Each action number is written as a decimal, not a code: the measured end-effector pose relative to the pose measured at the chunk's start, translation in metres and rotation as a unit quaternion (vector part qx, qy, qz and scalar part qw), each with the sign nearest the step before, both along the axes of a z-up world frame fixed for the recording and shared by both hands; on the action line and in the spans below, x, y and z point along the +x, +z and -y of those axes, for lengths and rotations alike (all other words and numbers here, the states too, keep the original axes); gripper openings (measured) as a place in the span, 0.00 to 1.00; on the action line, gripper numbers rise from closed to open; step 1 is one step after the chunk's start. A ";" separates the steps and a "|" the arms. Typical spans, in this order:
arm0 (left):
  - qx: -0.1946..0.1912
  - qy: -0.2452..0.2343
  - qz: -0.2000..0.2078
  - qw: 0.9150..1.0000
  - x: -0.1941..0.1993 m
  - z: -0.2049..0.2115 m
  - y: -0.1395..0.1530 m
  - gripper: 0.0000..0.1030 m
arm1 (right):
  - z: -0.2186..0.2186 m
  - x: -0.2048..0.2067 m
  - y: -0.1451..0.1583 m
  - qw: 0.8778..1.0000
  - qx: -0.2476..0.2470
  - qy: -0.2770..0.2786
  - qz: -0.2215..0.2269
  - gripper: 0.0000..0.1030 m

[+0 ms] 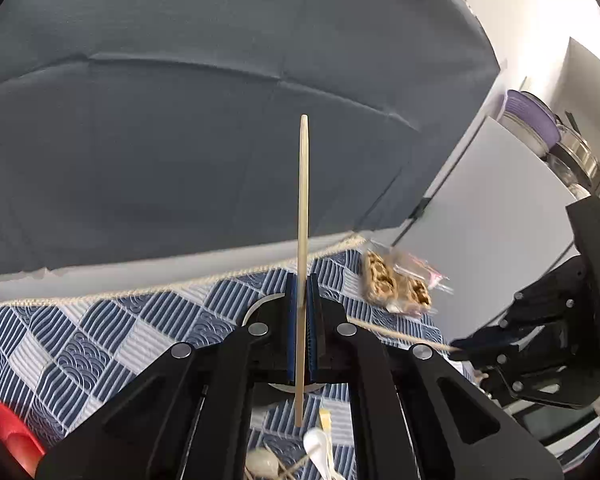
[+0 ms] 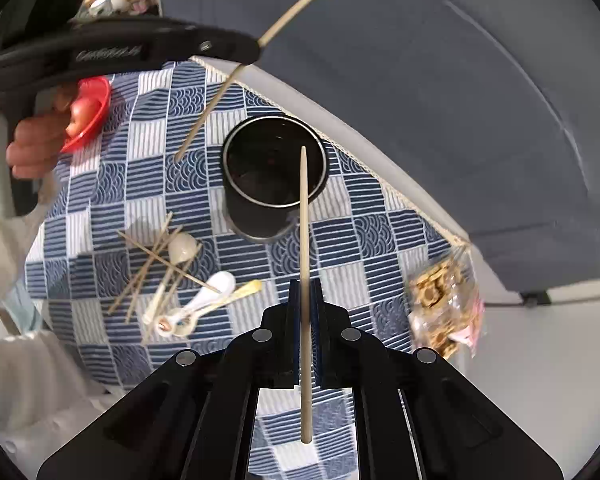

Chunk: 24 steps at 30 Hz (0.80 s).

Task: Organize utensils
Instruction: 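Lift both chopsticks over the black cup and open both tools to drop them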

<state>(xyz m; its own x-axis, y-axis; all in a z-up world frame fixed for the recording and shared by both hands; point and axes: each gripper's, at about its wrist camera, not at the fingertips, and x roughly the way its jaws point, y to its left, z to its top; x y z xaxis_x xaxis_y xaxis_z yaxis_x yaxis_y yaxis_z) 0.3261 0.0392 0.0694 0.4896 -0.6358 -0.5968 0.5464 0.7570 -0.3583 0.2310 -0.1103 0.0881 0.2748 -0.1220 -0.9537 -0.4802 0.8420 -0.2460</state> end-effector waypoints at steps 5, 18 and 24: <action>-0.008 0.010 0.023 1.000 0.013 0.014 -0.008 0.05 | 0.003 0.016 -0.014 0.998 -0.041 0.044 -0.034 0.05; -0.047 0.010 0.043 0.998 0.029 0.034 -0.054 0.05 | 0.006 0.065 -0.047 0.991 -0.028 0.057 -0.117 0.05; -0.023 0.005 0.033 0.999 0.029 0.037 -0.070 0.05 | 0.008 0.092 -0.055 0.989 0.009 0.040 -0.142 0.05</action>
<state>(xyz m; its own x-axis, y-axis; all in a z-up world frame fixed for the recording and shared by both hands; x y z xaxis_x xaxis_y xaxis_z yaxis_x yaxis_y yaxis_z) 0.3550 0.0020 -0.0007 0.5331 -0.6561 -0.5341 0.5622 0.7465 -0.3559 0.3230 -0.1186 0.0331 0.0037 -0.0926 -0.9957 -0.5928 0.8017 -0.0767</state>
